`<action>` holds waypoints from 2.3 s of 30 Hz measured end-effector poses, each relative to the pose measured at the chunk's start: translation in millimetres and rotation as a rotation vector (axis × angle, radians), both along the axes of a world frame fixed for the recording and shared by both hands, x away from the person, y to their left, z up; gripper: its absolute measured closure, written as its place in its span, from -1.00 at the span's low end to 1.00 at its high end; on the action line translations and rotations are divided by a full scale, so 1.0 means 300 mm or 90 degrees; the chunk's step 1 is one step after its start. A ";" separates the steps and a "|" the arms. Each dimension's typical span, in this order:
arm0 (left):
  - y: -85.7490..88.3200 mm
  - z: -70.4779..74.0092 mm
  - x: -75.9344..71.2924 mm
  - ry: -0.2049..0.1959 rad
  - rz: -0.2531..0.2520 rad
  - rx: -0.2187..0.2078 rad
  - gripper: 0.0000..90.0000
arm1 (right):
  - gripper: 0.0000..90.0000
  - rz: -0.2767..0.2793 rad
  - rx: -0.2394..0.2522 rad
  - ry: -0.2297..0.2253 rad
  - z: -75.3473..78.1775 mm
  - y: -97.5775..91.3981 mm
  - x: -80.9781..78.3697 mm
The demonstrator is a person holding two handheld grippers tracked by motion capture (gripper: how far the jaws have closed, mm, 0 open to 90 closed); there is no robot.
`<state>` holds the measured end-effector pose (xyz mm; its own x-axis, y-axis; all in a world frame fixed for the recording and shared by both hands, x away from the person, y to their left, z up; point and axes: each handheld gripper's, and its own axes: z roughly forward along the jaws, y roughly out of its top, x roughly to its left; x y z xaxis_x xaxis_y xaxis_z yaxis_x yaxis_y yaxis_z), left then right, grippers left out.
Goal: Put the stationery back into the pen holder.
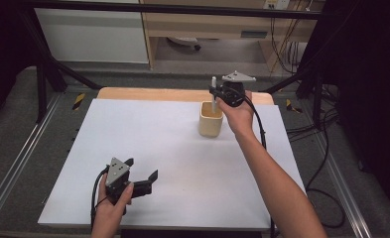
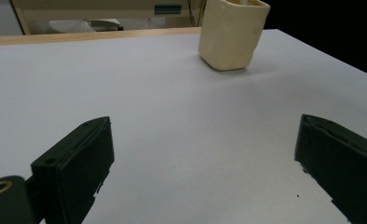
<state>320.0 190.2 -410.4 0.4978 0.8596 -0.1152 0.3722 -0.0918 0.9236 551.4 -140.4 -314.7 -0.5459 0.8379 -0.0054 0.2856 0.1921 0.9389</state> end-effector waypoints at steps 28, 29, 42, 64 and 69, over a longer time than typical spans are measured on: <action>0.004 0.001 0.003 0.001 0.001 -0.004 -0.89 | 0.48 0.016 0.000 0.028 -0.008 -0.003 -0.035; 0.004 0.001 0.003 0.001 0.001 -0.003 -0.89 | 0.46 0.017 0.003 0.027 -0.005 -0.008 -0.042; 0.001 0.000 0.002 0.003 0.003 0.000 -0.89 | -0.20 0.015 0.026 0.053 0.016 -0.063 -0.097; 0.013 0.001 0.004 0.004 0.012 0.000 -0.89 | -0.95 0.030 0.004 0.059 0.051 -0.094 -0.177; 0.016 0.001 0.004 0.005 0.014 -0.001 -0.89 | -0.95 0.041 0.003 0.047 0.065 -0.107 -0.206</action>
<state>321.2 195.0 -410.1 0.4781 0.8700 -0.1207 0.3816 -0.0820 0.9207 489.5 -172.4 -295.2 -0.5968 0.8014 0.0398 0.3408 0.2083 0.9168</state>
